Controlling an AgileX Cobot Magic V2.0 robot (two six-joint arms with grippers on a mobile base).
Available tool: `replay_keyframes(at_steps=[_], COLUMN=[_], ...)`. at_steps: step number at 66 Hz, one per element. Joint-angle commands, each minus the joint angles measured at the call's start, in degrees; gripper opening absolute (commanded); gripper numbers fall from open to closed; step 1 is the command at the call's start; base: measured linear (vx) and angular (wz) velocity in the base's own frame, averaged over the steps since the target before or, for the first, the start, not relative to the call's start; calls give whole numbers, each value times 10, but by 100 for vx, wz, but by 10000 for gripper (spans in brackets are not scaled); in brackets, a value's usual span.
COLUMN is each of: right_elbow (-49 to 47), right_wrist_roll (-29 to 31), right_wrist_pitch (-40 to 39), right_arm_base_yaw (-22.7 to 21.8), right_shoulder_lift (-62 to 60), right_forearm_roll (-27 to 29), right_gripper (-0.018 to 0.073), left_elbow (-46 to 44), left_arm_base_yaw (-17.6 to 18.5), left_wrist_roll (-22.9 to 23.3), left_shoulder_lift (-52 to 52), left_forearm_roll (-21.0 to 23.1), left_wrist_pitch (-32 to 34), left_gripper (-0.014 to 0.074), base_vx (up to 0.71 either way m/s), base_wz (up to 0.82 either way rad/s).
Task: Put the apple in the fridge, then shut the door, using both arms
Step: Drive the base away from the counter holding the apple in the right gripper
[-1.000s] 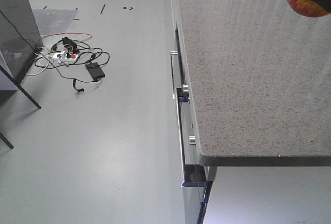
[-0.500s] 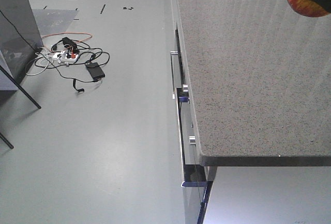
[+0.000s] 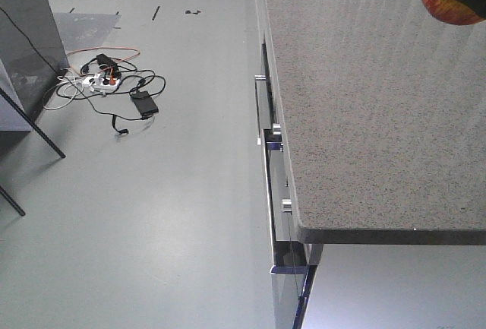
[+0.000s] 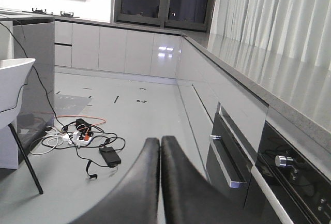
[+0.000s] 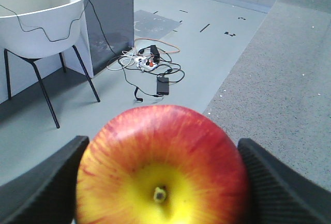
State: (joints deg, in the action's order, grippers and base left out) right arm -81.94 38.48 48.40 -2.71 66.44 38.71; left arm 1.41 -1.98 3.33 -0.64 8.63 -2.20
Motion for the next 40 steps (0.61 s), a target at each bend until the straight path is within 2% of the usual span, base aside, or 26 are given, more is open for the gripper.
replay_keyframes(at_steps=[1, 40], right_elbow=[-17, -17], right_wrist_roll=[4, 4], right_wrist_pitch=[-36, -36], right_arm_base_yaw=[-1, -1], right_shoulder_lift=[-12, -12], right_forearm_roll=[21, 21], right_gripper=[108, 108], left_elbow=[-11, -11], left_arm_base_yaw=[1, 1], left_wrist_roll=[5, 5], left_shoulder_lift=[-9, -9], left_forearm_roll=[4, 4], left_wrist_pitch=[42, 42], left_gripper=[-7, -7], base_vx=[-1, -2], base_wz=[6, 15])
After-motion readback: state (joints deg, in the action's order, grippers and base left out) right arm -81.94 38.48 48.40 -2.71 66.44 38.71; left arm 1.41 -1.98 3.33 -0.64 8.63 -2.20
